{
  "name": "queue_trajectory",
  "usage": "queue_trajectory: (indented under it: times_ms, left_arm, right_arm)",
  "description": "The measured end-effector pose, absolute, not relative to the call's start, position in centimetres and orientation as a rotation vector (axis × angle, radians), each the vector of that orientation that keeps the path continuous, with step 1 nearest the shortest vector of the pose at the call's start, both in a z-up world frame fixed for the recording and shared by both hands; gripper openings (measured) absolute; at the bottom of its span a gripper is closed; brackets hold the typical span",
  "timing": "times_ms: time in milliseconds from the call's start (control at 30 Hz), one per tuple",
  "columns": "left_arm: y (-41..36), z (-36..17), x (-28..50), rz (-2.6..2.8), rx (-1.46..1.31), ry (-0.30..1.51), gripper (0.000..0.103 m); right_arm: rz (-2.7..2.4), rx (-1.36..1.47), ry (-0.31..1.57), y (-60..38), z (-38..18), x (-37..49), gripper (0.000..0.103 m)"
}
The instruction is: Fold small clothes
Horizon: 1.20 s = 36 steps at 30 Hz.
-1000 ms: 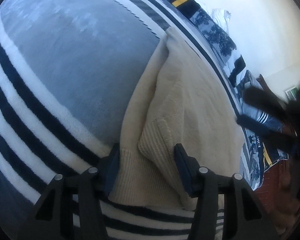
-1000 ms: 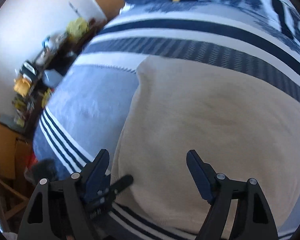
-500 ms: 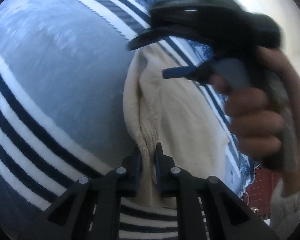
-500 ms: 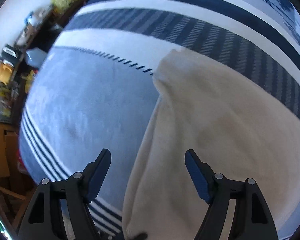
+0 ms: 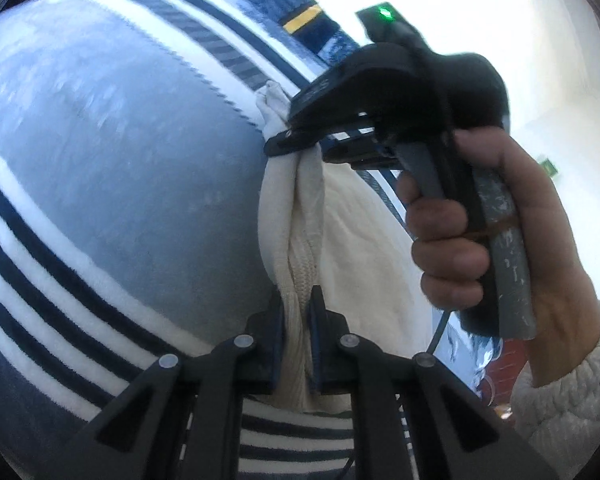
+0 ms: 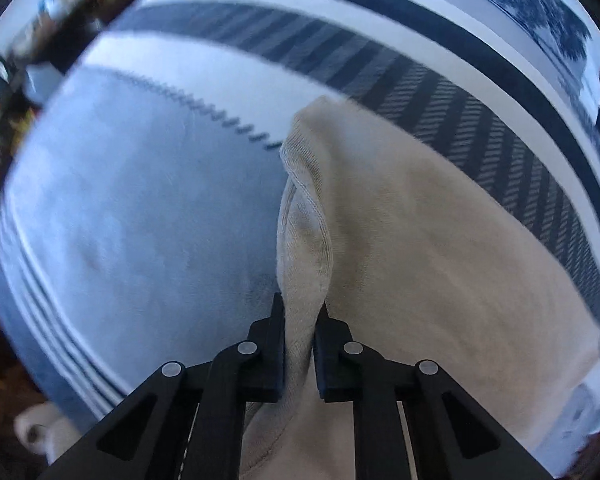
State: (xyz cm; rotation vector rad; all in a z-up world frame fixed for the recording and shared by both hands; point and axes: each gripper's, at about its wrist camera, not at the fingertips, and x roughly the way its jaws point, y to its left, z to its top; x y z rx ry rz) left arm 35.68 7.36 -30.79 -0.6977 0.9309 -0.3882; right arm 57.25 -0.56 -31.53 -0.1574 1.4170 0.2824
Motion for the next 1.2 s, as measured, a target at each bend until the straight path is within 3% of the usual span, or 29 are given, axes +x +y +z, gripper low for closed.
queue_trajectory:
  times_ms: [367,633,900,1033,1200]
  left_arm:
    - [-0.6,-20.0,33.0,-0.495,-0.419,0.821,0.010]
    - [-14.1,-18.0,32.0,-0.663,-0.194,0.822,0.010]
    - [-27.1,-26.1,34.9,-0.726,-0.017,1.025,0.010]
    - [-29.4,-31.1,35.0,-0.736,0.048,1.098,0.010]
    - [-29.6,-31.5,34.2,-0.723,0.095,1.075,0.010]
  right_arm:
    - [0.509,0.301,1.135,-14.1,-21.2,51.8,0.011]
    - [0.486,0.551,0.964,-30.5,-18.4,45.7,0.011]
    - [0.390,0.763,0.951,-44.9,-24.4,43.2,0.007]
    - [0.314,0.877,0.983,-48.5,-31.4,42.0,0.007]
    - [0.328,1.073,0.957,-51.0,-36.4,39.8,0.007]
